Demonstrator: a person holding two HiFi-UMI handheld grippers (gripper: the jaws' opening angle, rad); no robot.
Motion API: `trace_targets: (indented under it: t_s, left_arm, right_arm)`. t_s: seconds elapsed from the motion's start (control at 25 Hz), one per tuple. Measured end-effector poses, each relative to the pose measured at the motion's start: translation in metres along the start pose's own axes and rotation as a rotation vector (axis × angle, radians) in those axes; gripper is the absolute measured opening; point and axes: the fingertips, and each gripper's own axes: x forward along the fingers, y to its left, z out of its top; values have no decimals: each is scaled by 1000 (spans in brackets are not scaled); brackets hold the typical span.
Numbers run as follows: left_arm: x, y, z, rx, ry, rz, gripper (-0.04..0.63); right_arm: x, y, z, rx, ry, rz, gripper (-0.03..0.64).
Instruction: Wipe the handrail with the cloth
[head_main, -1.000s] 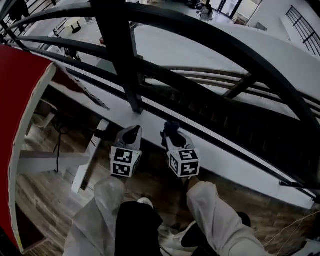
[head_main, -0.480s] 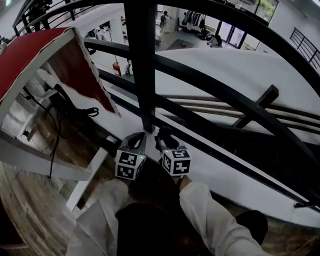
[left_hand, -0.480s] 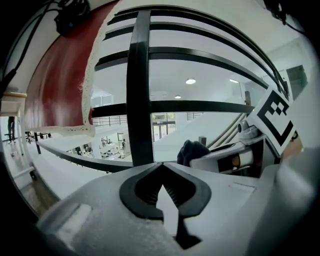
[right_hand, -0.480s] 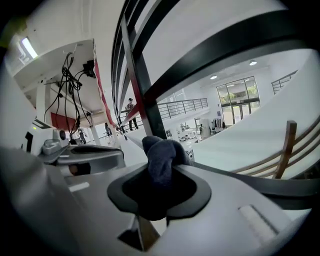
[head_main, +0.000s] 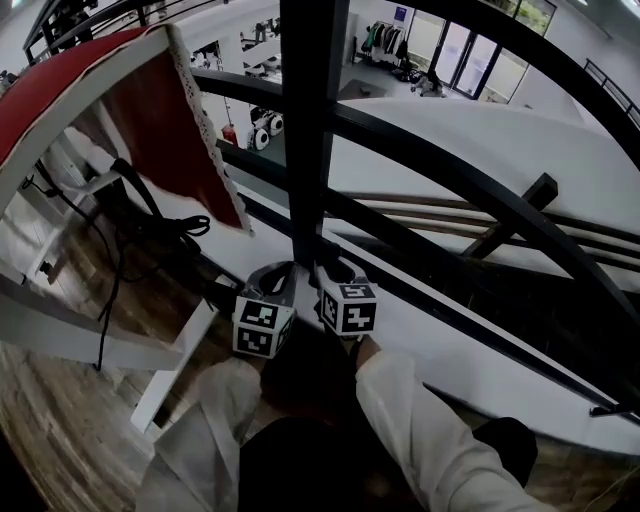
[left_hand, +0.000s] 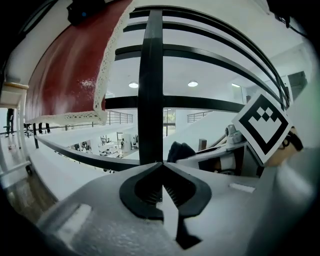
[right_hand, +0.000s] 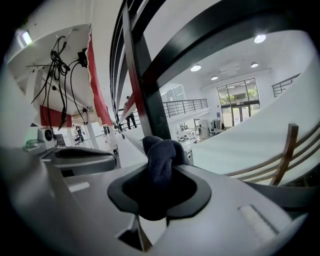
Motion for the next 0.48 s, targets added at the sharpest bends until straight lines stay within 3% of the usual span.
trace_targets:
  t_s: [0.28, 0.48]
  left_arm:
    - [14, 1, -13, -35, 25, -12, -2]
    - [18, 4, -17, -41, 46, -18, -2]
  right_arm:
    - [16, -1, -2, -32, 21, -11, 91]
    - [28, -3, 0, 10, 42, 1, 91]
